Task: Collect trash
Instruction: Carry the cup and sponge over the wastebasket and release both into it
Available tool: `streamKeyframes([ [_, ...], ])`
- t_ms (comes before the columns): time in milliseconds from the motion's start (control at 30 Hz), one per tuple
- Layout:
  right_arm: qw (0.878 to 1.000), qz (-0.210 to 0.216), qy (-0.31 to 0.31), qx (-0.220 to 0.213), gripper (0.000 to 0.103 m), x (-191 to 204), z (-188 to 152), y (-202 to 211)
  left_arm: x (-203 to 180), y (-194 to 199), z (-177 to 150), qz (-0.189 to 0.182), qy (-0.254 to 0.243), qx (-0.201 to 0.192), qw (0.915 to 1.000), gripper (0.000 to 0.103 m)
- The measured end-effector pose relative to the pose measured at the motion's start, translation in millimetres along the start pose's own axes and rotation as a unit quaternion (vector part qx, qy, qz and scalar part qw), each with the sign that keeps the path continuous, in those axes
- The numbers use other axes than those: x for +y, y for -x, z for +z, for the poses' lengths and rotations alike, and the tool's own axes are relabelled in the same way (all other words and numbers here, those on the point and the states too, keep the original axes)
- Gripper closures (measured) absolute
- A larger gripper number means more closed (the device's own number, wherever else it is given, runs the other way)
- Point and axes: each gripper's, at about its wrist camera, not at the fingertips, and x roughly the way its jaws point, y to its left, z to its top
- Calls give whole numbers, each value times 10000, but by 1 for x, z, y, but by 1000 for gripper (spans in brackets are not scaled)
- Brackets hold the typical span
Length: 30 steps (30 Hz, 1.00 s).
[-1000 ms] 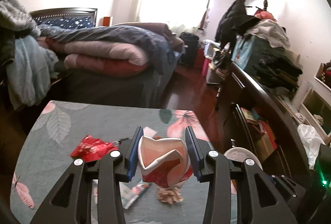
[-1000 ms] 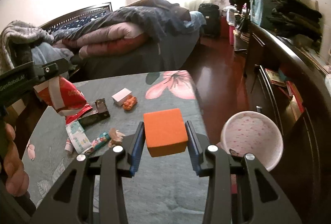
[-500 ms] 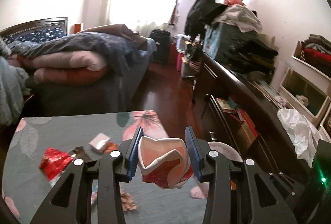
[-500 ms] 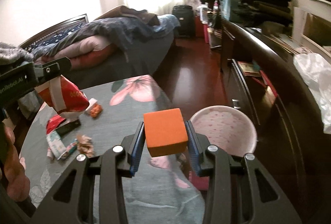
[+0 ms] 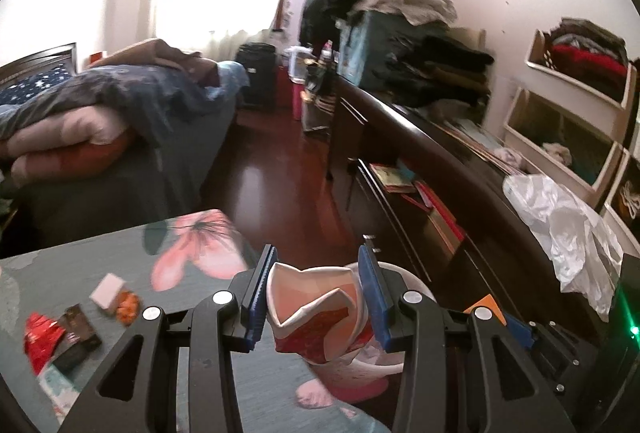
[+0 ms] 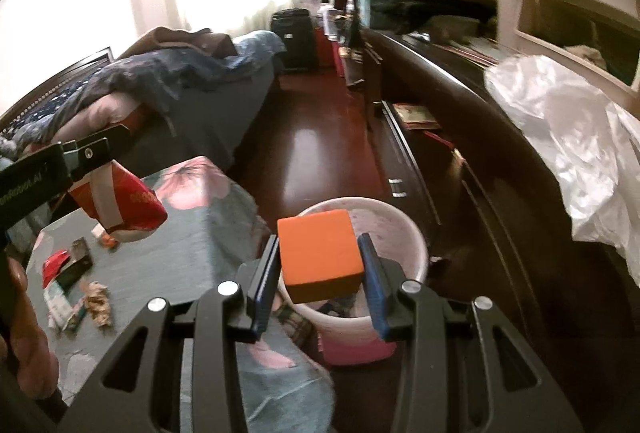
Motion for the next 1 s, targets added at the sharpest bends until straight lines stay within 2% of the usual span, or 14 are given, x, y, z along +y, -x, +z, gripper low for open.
streamKeyframes([
  [300,9989,-391,-231,131,64,-29,-4,-24,-30,-44,-5,-351,-304,279,9985,61],
  [500,9976,-519,-388,251,64,-45,-8,-46,-41,-76,-9,-544,-340,571,9963,61],
  [767,9954,-693,-460,482,63,-58,-7,-95,-49,-125,-15,-623,-370,982,9925,61],
  [833,9946,-722,-449,589,63,-59,-7,-109,-50,-140,-18,-534,-370,1110,9917,61],
  [1000,9937,-755,-393,729,63,-60,-11,-143,-45,-172,-26,-553,-193,1473,9874,60],
])
